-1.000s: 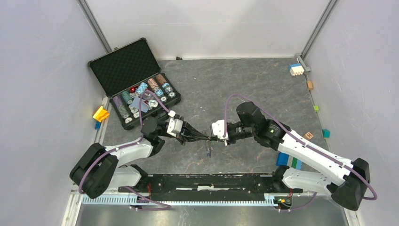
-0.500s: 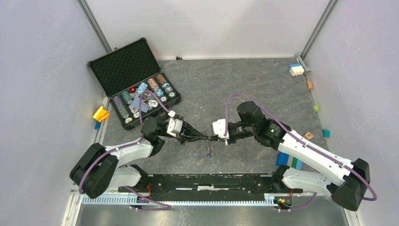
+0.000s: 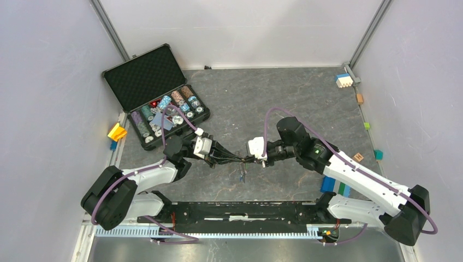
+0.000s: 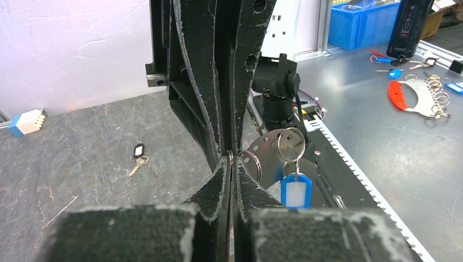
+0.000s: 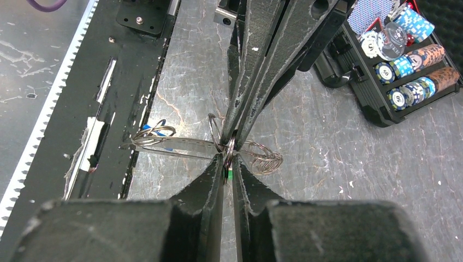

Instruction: Put the keys on the keyring

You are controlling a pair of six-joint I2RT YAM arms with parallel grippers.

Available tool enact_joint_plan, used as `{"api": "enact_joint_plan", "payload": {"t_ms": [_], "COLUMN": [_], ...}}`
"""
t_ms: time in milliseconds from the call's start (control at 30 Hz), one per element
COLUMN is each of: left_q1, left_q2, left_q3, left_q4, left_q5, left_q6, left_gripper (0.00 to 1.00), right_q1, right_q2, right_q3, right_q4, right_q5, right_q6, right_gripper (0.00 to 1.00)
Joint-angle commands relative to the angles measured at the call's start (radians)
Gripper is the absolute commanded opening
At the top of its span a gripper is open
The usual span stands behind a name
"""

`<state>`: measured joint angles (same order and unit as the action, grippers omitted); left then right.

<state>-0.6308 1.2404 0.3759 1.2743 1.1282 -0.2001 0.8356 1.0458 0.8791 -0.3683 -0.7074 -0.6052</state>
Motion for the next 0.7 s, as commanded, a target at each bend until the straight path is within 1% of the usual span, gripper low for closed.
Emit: {"api": "enact_joint_plan", "payload": {"t_ms": [0, 100, 367, 533, 667], "left_q1": [-0.006, -0.006, -0.006, -0.006, -0.004], "left_q2": [-0.014, -0.015, -0.013, -0.009, -0.004], "left_q3": [0.010, 0.010, 0.009, 0.005, -0.002], "left_q4": [0.052, 0.054, 0.051, 0.048, 0.028], "left_q5": [-0.013, -0.014, -0.015, -0.016, -0.022], "left_q6": [-0.019, -0.019, -0.017, -0.010, 0.016], "left_gripper": [0.02, 0.02, 0.02, 0.02, 0.02], "right_q1": [-0.004, -0.004, -0.009, -0.013, -0.021], "right_q2": [-0.005, -0.003, -0.010, -0.027, -0.055], "right_q3": [-0.009, -0.009, -0.014, -0.017, -0.025], "right_q4": [0.041, 0.044, 0.052, 0.053, 0.061], "right_q5": [0.000, -0.007, -0.014, -0.012, 0.009], "right_q6": [0.014, 0.020, 0.024, 0.021, 0.014], "right_gripper": [0.15, 0.15, 0.09, 0.00, 0.00]}}
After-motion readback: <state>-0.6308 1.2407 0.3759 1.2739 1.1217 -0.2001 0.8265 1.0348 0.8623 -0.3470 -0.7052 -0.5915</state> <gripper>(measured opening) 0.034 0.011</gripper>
